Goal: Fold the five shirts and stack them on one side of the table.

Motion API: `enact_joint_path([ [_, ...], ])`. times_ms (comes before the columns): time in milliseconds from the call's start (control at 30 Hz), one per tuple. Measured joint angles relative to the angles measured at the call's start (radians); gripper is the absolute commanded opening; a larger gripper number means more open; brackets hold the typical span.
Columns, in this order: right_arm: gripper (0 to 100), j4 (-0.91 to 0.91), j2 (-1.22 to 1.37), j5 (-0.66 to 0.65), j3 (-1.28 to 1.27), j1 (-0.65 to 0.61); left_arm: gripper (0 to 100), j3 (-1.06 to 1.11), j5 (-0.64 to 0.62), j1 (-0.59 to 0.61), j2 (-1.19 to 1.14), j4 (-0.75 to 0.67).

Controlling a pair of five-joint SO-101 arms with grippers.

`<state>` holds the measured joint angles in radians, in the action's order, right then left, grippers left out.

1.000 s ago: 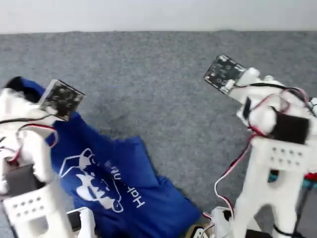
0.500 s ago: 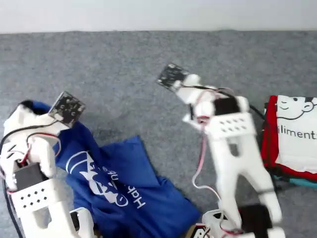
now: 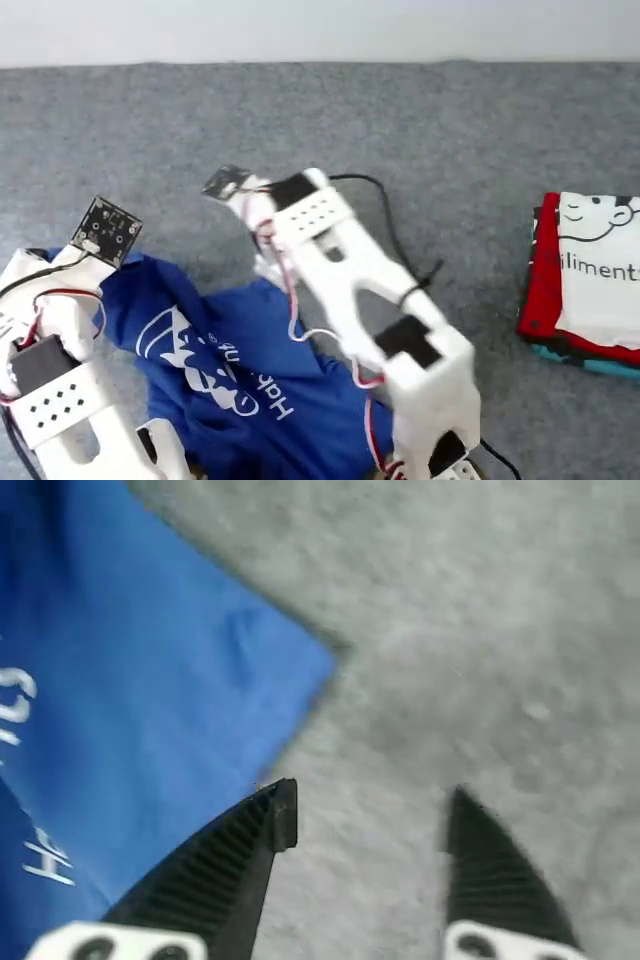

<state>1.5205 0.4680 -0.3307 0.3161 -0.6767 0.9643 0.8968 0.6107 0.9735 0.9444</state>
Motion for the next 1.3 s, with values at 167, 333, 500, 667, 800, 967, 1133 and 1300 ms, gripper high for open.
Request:
enact_joint_path([
  [167, 28.8, 0.08, 0.184, 0.021, 0.244, -0.069, 2, 0.037, 0.0, 0.0, 0.0, 0.008],
  [333, 28.8, 0.107, 0.333, 0.026, 0.397, -0.091, 2, 0.046, 0.0, 0.0, 0.0, 0.008],
  [500, 28.8, 0.112, 0.413, 0.026, 0.431, -0.092, 2, 0.046, 0.0, 0.002, 0.0, 0.008],
  [667, 28.8, 0.114, 0.454, 0.028, 0.445, -0.106, 2, 0.046, 0.0, 0.002, 0.0, 0.008],
  [800, 28.5, 0.104, 0.479, 0.028, 0.456, -0.11, 2, 0.046, 0.0, 0.002, 0.0, 0.008],
  [967, 16.1, 0.095, 0.489, 0.028, 0.46, -0.118, 2, 0.046, 0.0, 0.002, 0.0, 0.008],
  [1133, 7.6, 0.086, 0.491, -0.061, 0.477, -0.114, 2, 0.046, 0.0, 0.002, 0.0, 0.008],
  [1300, 0.6, 0.081, 0.489, -0.097, 0.483, -0.11, 2, 0.046, 0.0, 0.002, 0.0, 0.008],
])
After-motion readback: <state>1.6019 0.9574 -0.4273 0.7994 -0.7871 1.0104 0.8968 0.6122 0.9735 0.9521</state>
